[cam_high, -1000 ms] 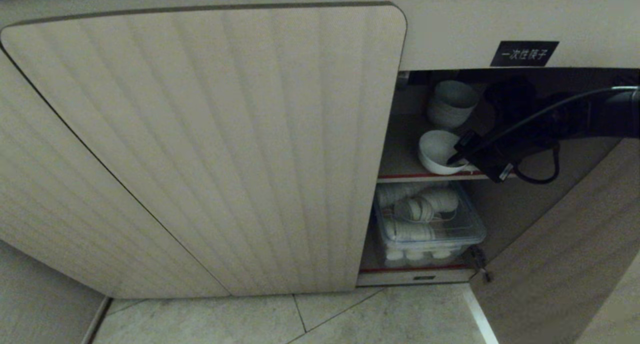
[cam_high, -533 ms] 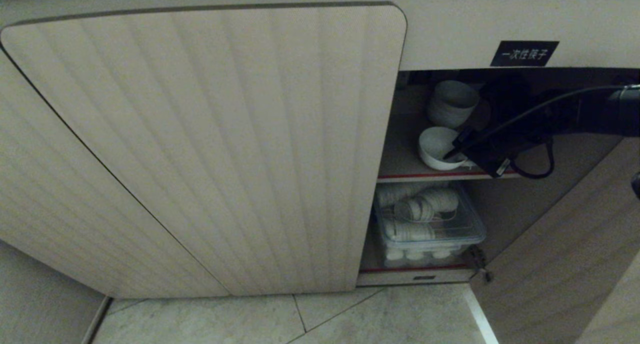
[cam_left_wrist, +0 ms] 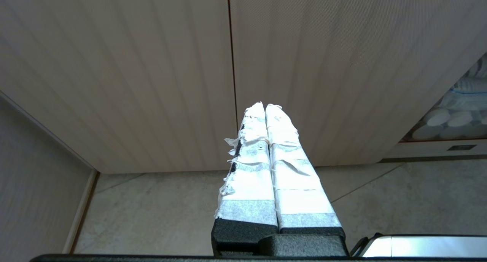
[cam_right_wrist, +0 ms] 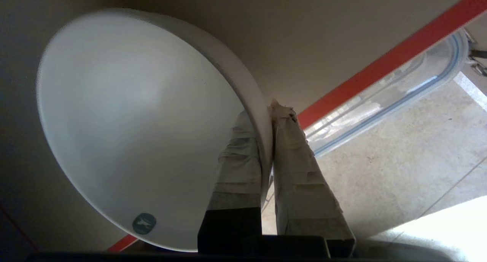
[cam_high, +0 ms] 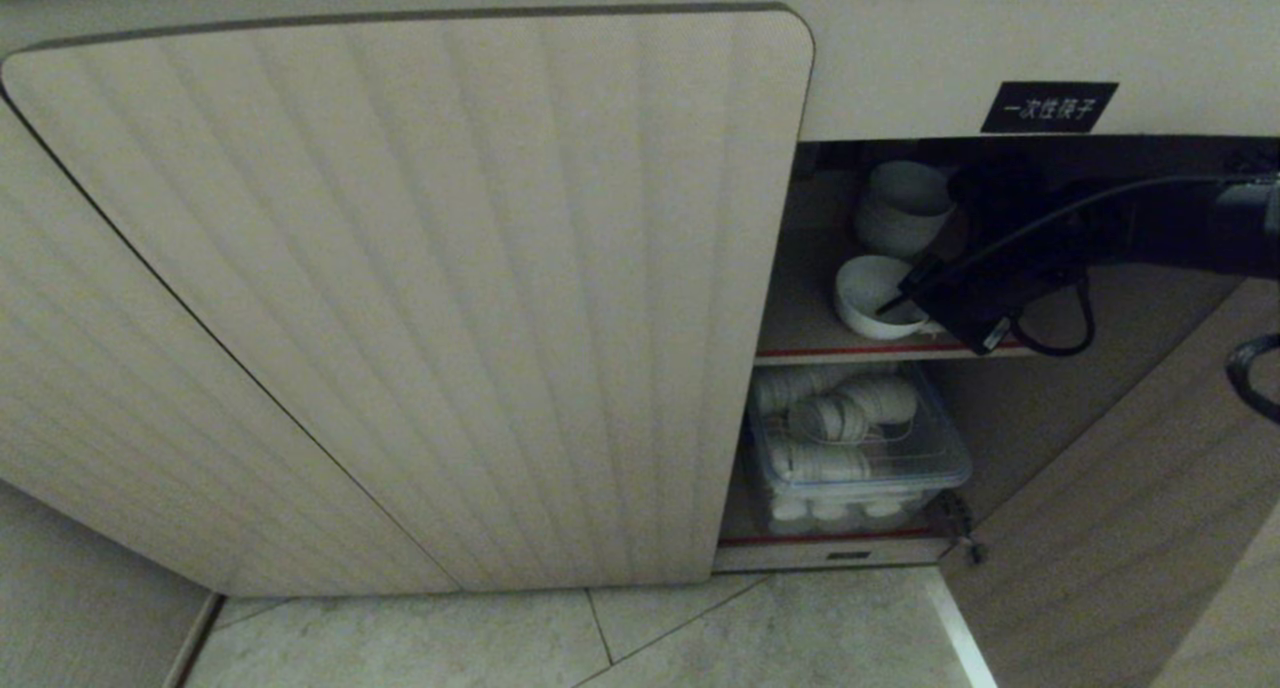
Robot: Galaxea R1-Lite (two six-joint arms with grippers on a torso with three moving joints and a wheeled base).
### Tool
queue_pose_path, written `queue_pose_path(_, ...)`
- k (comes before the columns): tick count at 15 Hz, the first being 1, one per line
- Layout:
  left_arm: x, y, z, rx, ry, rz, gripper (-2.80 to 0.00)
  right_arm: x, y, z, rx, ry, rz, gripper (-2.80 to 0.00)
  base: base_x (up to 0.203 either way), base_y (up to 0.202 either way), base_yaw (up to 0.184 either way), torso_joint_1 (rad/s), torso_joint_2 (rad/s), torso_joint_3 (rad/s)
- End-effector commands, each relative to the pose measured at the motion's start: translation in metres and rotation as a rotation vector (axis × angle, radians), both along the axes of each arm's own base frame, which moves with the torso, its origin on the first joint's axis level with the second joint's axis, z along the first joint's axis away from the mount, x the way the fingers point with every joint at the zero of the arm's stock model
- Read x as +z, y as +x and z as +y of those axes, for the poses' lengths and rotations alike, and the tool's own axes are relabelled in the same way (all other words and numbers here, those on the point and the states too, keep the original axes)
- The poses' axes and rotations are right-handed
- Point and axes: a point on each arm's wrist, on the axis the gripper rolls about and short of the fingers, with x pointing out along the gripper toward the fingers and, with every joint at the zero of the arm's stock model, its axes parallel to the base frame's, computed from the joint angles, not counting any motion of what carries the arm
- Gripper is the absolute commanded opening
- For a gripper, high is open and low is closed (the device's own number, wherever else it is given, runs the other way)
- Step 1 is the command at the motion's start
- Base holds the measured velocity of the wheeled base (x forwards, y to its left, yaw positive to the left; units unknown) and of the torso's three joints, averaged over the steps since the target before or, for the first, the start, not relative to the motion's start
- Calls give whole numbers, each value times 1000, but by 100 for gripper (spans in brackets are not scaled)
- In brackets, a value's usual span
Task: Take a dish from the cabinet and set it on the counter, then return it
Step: Put it back into the cabinet
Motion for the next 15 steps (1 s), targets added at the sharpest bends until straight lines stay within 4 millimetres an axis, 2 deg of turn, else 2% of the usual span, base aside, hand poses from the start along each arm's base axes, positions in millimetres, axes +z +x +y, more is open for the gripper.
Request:
queue_pose_path(1, 0, 0, 0, 0, -1, -1, -280, -5, 2, 1, -2, 1, 13, -280, 0, 0, 0, 0, 0, 0)
queue_pose_path(15, 0, 0, 0, 0, -1, -1, -280, -6, 4, 1, -21, 10, 2, -280, 0, 0, 0, 0, 0, 0)
